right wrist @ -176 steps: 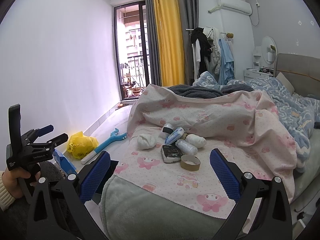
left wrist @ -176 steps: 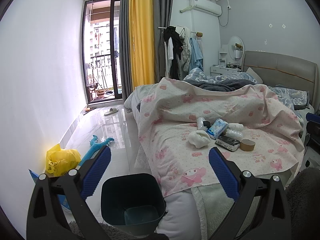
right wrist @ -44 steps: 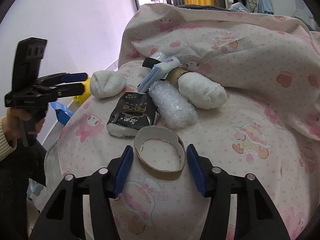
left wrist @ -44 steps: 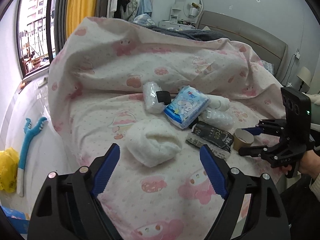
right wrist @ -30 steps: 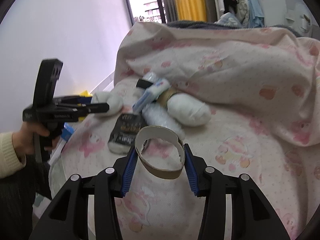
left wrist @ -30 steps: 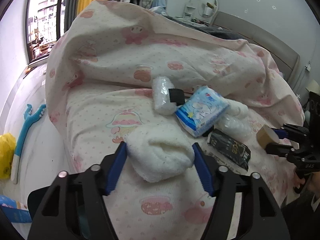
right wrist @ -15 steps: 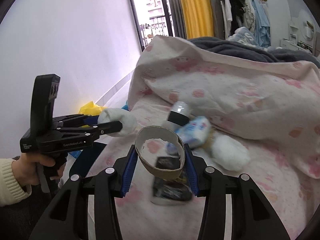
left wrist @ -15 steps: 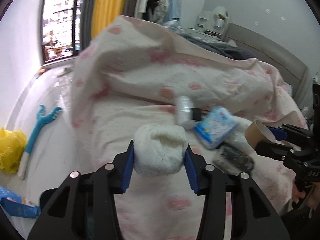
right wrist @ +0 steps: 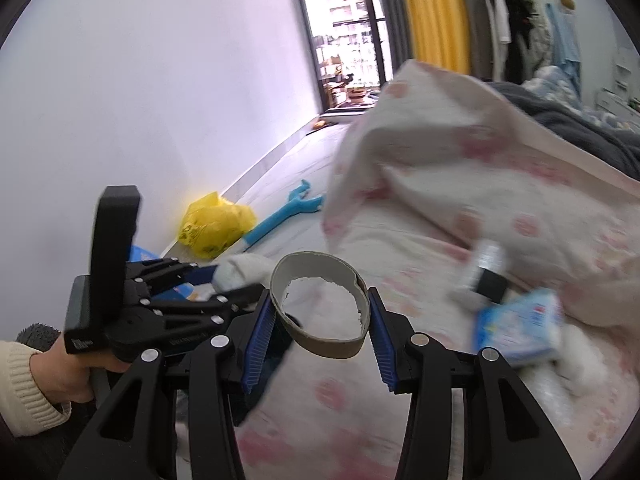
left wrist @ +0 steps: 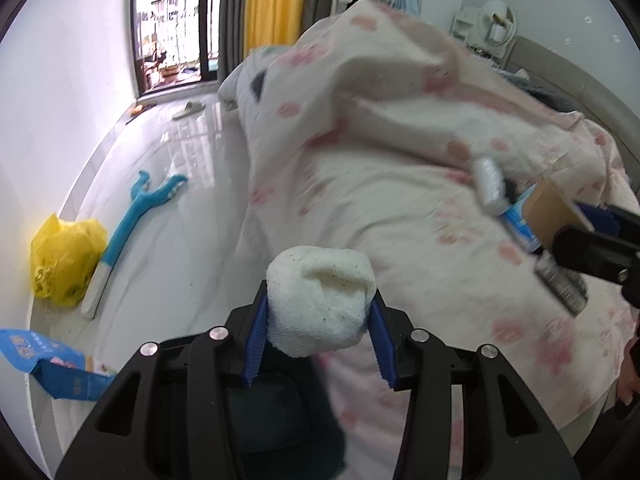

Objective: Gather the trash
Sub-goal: 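Carry the tissue ball and tape roll over the green bin and release both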

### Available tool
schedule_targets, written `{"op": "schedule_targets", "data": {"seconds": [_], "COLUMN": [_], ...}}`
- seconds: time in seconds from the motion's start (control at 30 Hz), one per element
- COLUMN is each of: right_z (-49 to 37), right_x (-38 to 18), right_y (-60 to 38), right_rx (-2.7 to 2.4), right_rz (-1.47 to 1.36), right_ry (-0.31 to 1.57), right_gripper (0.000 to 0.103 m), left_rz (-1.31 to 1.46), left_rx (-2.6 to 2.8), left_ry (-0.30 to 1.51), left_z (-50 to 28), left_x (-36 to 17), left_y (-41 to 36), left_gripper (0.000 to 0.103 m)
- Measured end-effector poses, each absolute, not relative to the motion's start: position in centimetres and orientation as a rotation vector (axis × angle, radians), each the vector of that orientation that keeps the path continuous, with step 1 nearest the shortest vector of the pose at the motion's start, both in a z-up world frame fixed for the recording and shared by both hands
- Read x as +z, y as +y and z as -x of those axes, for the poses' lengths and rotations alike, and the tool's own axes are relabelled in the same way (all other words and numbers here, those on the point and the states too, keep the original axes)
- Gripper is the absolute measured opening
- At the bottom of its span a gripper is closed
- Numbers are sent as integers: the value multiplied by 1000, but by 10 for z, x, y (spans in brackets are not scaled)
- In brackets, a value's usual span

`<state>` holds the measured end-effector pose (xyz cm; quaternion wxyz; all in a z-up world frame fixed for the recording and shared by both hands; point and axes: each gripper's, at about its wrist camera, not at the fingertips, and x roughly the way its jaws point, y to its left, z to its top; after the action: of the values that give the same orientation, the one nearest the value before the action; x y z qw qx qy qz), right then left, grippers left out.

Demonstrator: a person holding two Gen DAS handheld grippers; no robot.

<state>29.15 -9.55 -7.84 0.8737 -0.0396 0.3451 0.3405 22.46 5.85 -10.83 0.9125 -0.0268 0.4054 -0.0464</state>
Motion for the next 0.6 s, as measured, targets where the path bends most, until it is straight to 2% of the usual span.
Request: {"op": "schedule_targets", "data": {"seconds": [0.6], "right_z": [-287], "right_x": [-91], "right_y": [12], "right_rx": [793], "right_rz": [164], "right_ry": [783], "right_gripper": [47], "left_rz": [133], "left_rx": [-17], "left_ry": [1083], "left_z": [-210], "left_x": [-168], "left_y": [141], "left_gripper": [49]}}
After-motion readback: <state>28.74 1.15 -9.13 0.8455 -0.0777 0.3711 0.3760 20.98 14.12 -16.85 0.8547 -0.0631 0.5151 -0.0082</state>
